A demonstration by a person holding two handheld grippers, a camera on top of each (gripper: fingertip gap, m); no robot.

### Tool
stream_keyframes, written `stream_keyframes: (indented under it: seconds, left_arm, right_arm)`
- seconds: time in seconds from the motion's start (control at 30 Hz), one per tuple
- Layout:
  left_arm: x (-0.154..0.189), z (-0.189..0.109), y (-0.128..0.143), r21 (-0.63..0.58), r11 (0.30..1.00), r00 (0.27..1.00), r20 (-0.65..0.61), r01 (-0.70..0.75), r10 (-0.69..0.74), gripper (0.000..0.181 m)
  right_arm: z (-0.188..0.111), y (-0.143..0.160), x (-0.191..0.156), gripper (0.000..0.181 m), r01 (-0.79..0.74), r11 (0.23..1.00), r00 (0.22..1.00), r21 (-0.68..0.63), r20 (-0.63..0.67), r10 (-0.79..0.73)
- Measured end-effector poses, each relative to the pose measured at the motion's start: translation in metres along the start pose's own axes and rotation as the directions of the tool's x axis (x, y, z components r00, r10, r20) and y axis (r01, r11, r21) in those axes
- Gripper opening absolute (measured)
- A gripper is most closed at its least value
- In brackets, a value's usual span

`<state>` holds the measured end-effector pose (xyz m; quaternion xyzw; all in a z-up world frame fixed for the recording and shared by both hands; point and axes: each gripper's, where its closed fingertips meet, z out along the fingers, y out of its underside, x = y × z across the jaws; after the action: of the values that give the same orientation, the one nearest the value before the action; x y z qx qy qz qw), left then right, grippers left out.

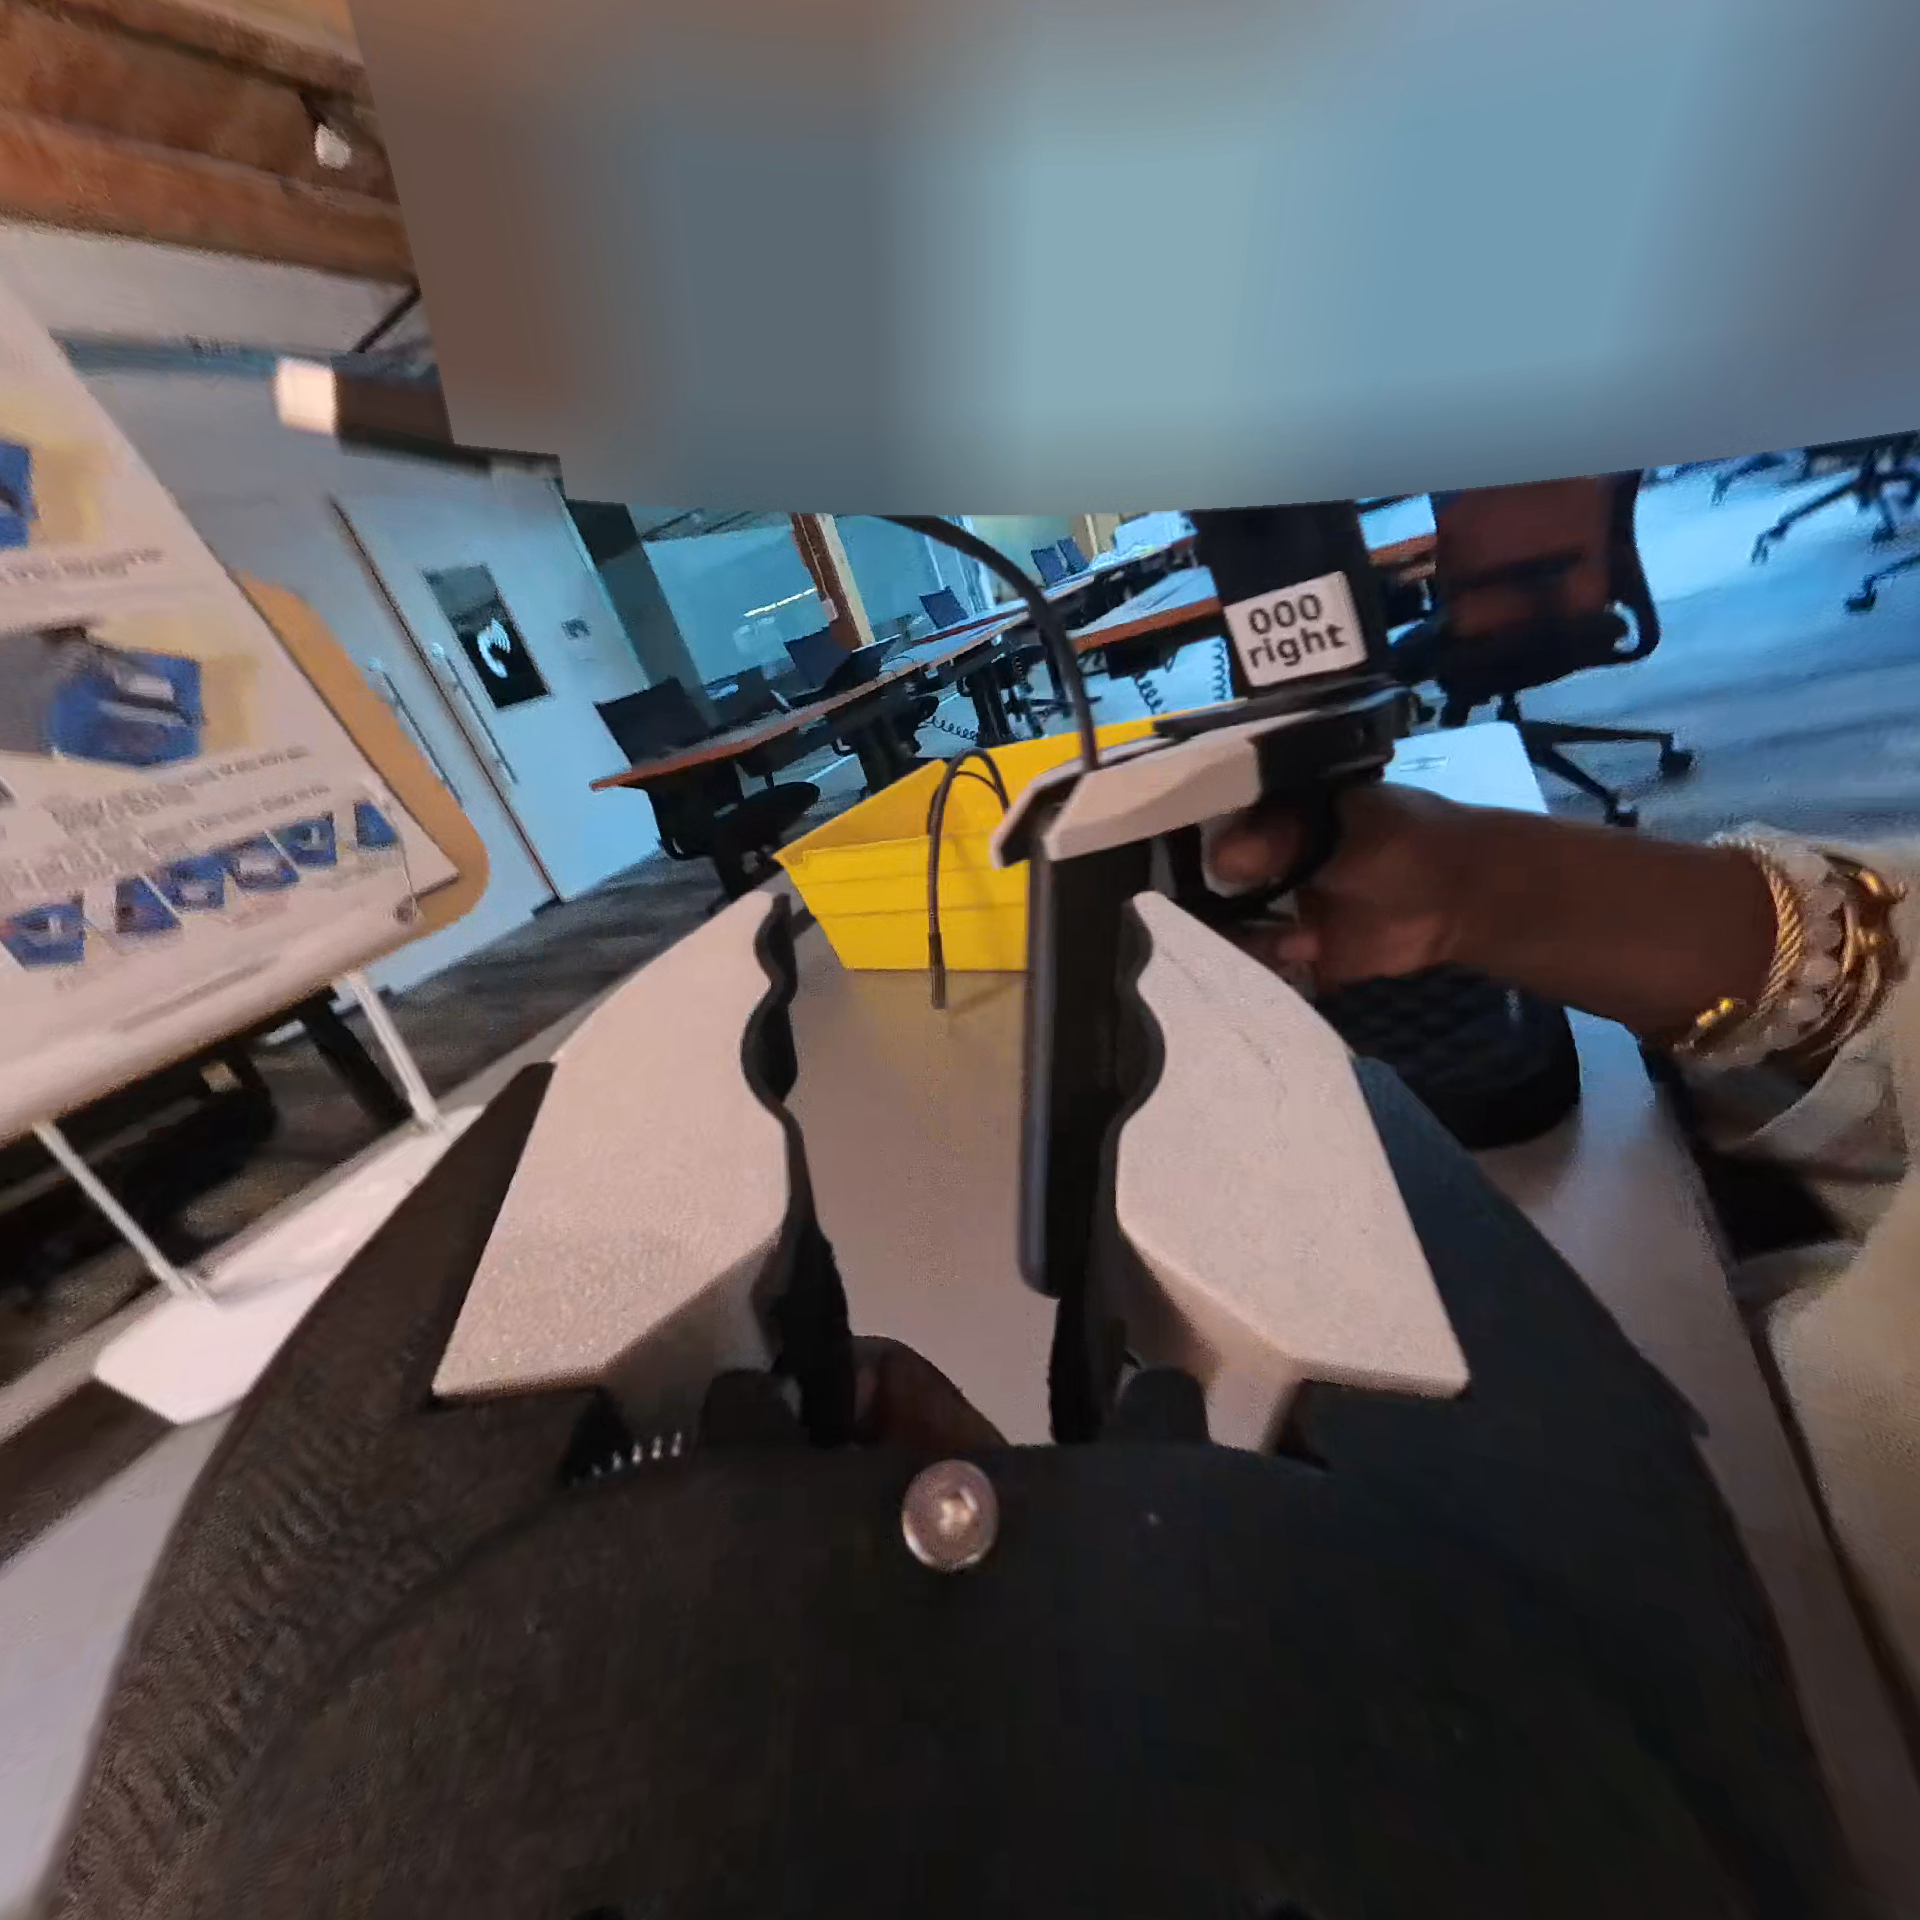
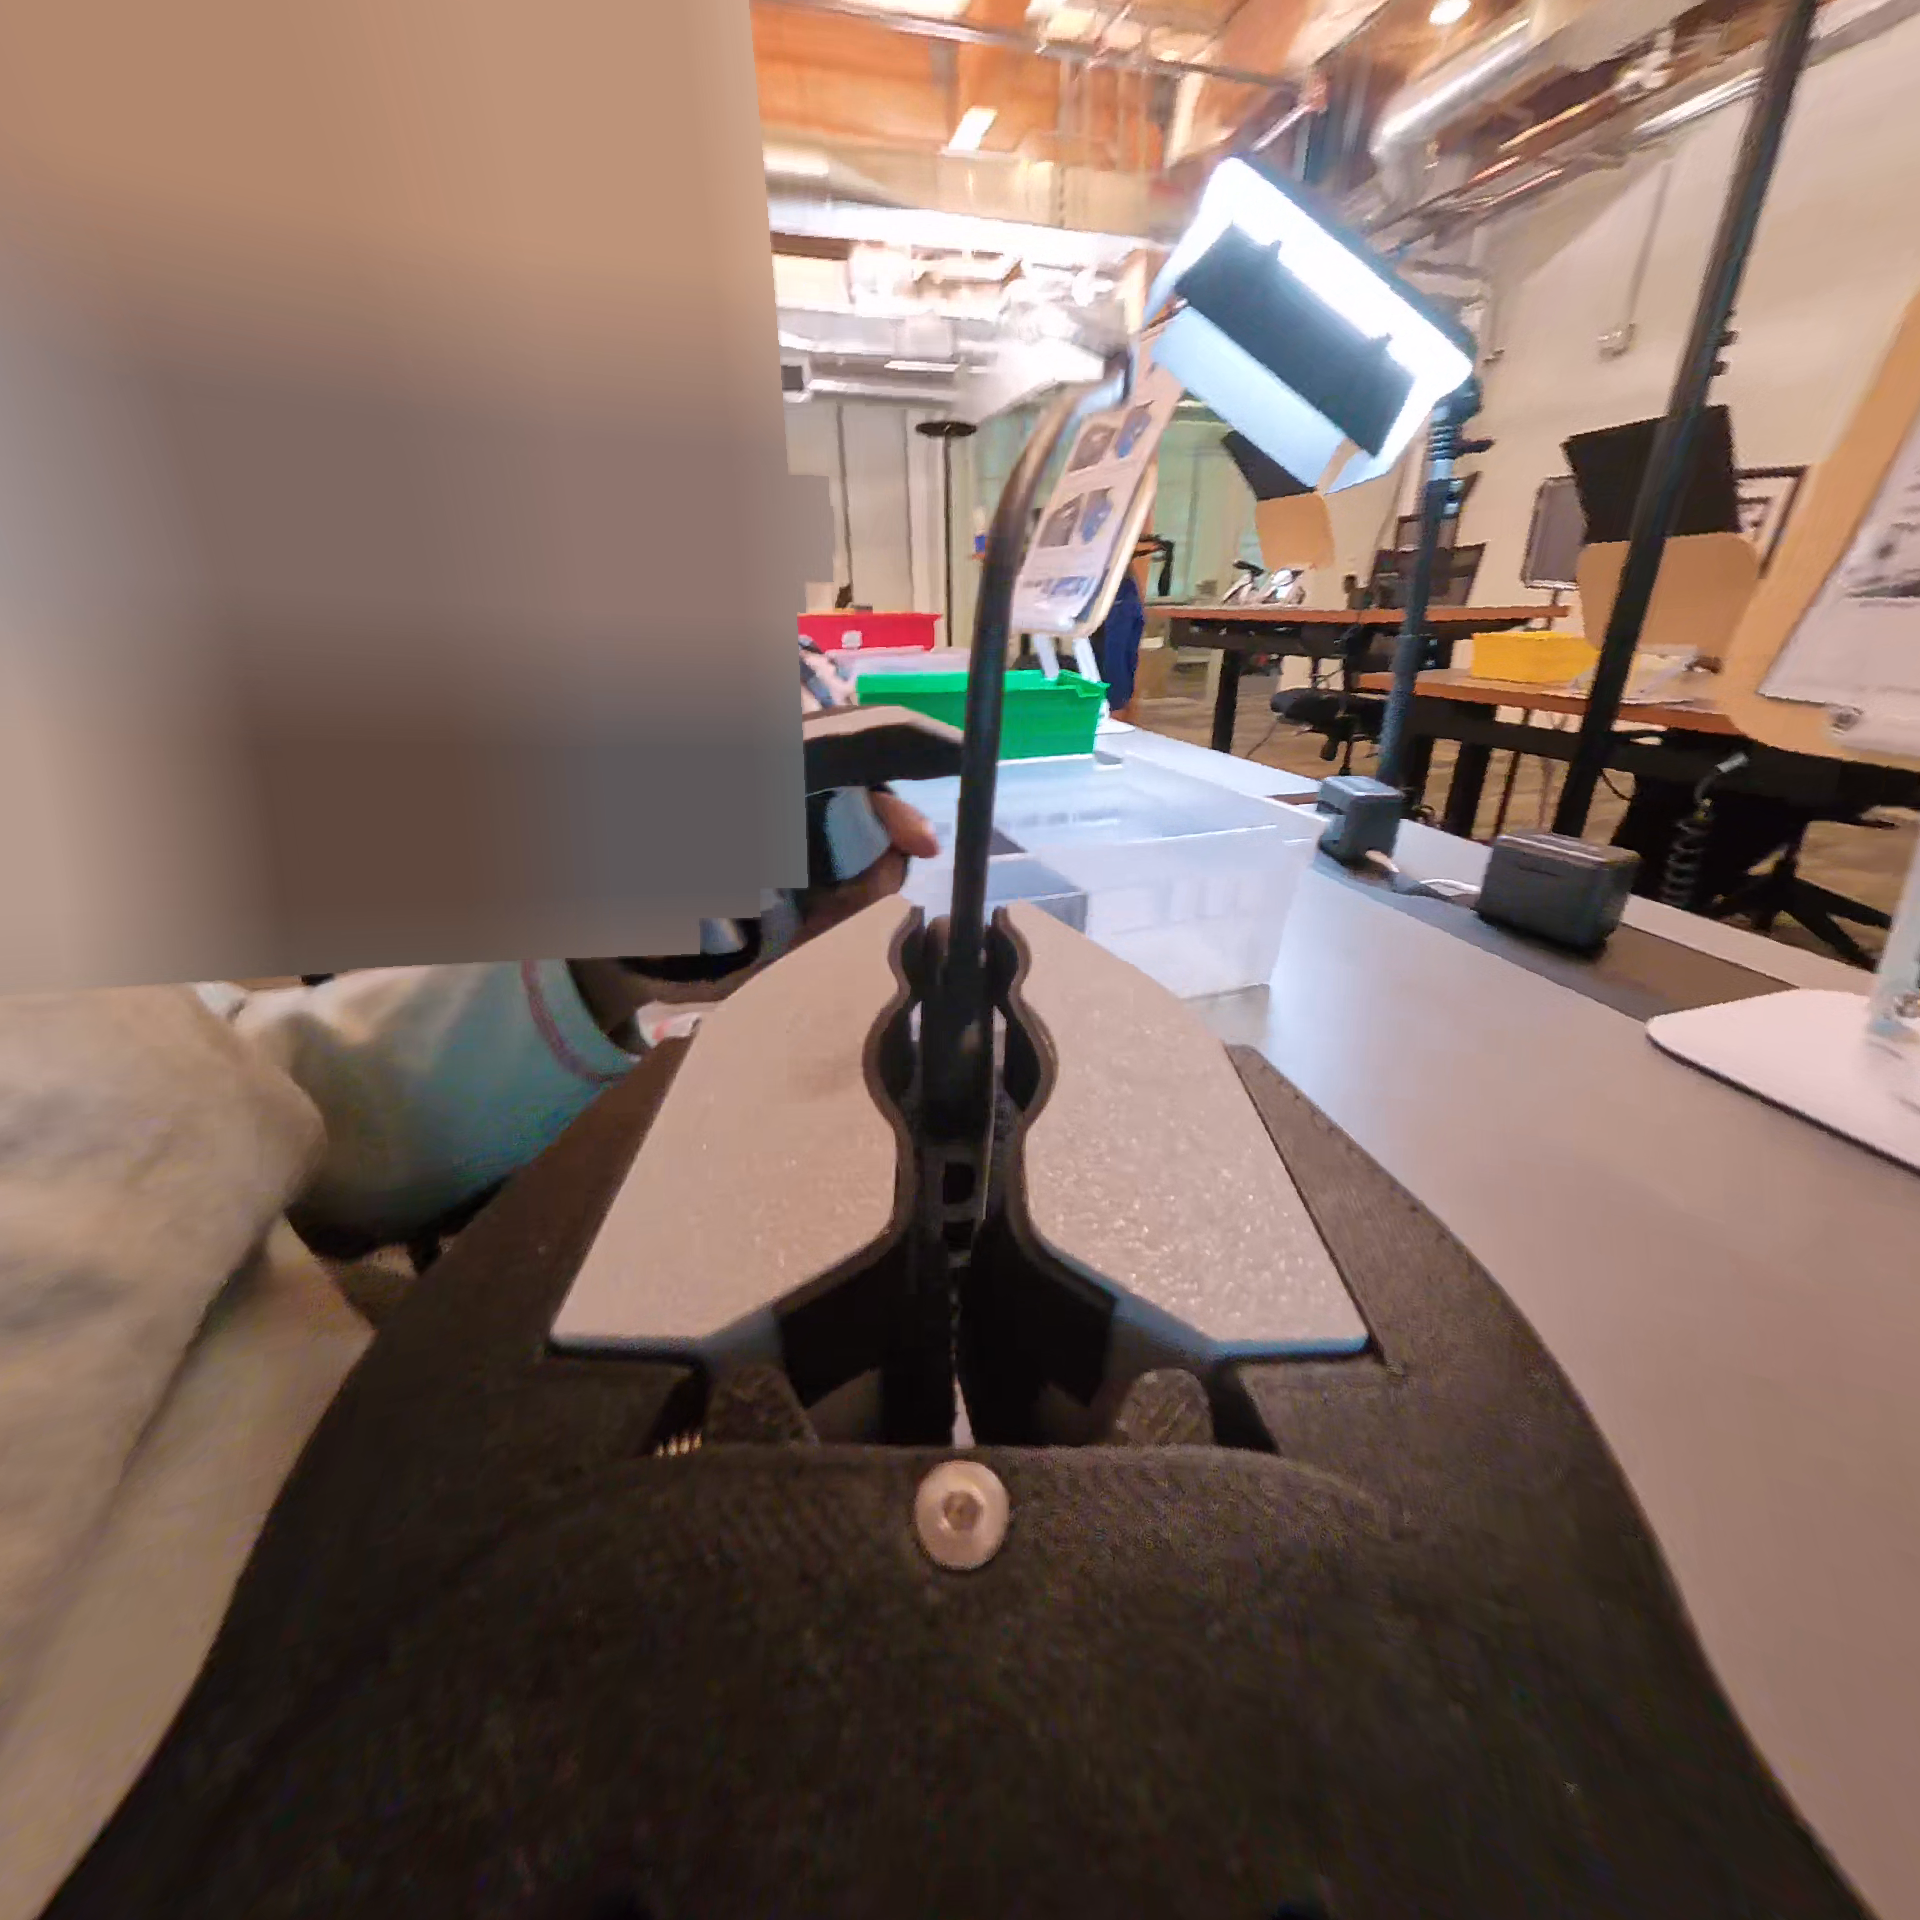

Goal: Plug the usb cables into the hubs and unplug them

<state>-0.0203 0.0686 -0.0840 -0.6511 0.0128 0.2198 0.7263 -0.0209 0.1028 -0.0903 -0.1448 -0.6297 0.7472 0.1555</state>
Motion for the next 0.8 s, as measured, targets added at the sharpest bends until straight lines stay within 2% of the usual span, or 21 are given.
stream_keyframes:
  seconds: [0.1,0.17,0.23,0.37,0.43,0.5,0.63,0.7,0.73,0.8]
  left_arm:
    - [0.002,0.002,0.015,-0.056,0.998,0.999,-0.017,0.028,-0.029,0.062]
    - [0.02,0.005,0.027,-0.133,0.991,0.993,-0.114,0.021,-0.036,0.062]
    - [0.038,0.008,0.033,-0.183,0.98,0.973,-0.202,0.075,-0.112,0.062]
    - [0.039,0.019,0.043,-0.218,0.963,0.966,-0.162,0.161,-0.199,0.056]
    - [0.044,0.021,0.045,-0.205,0.968,0.966,-0.182,0.148,-0.186,0.046]
    - [0.051,0.021,0.043,-0.166,0.978,0.962,-0.22,0.124,-0.159,0.021]
    - [0.061,0.018,0.03,-0.119,0.966,0.913,-0.318,0.229,-0.256,0.012]
    - [0.055,0.019,0.025,-0.073,0.962,0.917,-0.289,0.264,-0.274,0.012]
    - [0.047,0.02,0.024,-0.055,0.969,0.939,-0.239,0.242,-0.248,0.012]
    - [0.022,0.02,0.031,-0.072,0.989,0.989,-0.057,0.13,-0.134,0.012]
  right_arm:
    - [0.002,0.003,-0.01,0.012,0.056,0.998,0.997,-0.023,0.055,-0.055]
    - [0.002,0.0,-0.012,0.012,0.058,0.998,0.996,0.003,0.073,-0.058]
    - [0.002,-0.004,-0.014,0.012,0.033,0.999,0.994,0.037,0.099,-0.036]
    - [0.002,-0.014,-0.026,0.011,0.014,0.993,0.984,0.12,0.177,-0.036]
    - [0.001,-0.02,-0.032,0.011,-0.008,0.986,0.977,0.166,0.213,-0.028]
    - [0.001,-0.023,-0.035,0.011,-0.019,0.983,0.973,0.18,0.228,-0.023]
    - [-0.001,-0.032,-0.041,0.014,-0.014,0.979,0.968,0.202,0.247,-0.037]
    - [0.0,-0.035,-0.033,0.02,-0.009,0.979,0.981,0.205,0.19,-0.03]
    - [0.001,-0.032,-0.026,0.03,0.004,0.983,0.989,0.184,0.144,-0.031]
    - [0.003,-0.015,-0.006,0.048,0.017,0.997,1.0,0.08,0.009,-0.018]
